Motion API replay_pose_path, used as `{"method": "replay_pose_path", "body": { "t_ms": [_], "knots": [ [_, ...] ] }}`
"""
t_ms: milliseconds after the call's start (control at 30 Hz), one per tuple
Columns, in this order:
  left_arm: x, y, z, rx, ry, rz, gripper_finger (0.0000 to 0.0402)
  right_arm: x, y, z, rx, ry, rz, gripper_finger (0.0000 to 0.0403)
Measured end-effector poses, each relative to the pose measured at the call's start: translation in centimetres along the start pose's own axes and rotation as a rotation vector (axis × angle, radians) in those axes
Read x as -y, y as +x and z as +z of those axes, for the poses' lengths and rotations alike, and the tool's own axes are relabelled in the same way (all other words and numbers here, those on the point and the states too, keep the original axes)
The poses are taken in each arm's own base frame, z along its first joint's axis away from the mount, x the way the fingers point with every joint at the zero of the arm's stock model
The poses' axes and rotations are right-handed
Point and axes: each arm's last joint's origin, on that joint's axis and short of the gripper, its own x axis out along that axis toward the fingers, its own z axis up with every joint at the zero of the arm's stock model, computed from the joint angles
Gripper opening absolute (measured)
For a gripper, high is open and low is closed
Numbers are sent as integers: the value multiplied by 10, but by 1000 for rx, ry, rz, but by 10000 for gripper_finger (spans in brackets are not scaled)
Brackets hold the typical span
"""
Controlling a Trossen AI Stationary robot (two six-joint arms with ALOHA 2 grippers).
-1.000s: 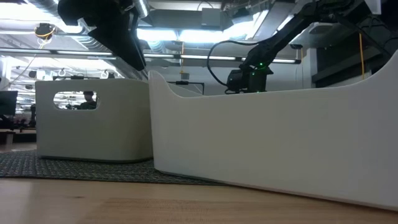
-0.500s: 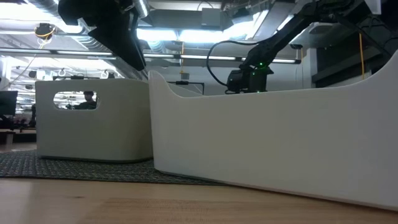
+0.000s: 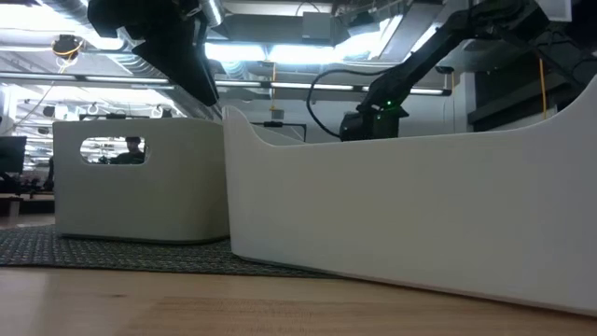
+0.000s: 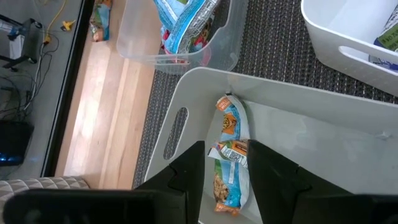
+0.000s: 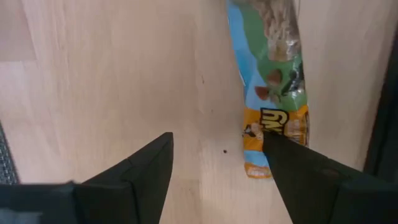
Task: Pick and place Granola Bars by type
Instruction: Put the orange granola bar into the gray bin
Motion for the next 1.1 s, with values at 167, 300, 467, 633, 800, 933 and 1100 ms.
{"method": "replay_pose_path", "body": {
  "t_ms": [167,300,467,633,800,933,1100],
  "knots": [
    [0,0,0,0,7,0,111,1,2,0,4,-4,-3,256],
    [0,0,0,1,7,2,111,1,2,0,5,-6,-3,251],
    [0,0,0,1,3,1,111,2,3,1,7,-7,-13,205],
    [0,0,0,1,1,2,111,1,3,0,-3,-6,-7,143],
    [0,0,0,1,0,1,111,-3,0,-2,-50,-1,39,105],
    [0,0,0,1,-1,1,111,-5,-4,-4,-94,6,85,80],
    [0,0,0,0,-1,1,111,-6,-10,-3,-99,8,98,75]
  ]
}}
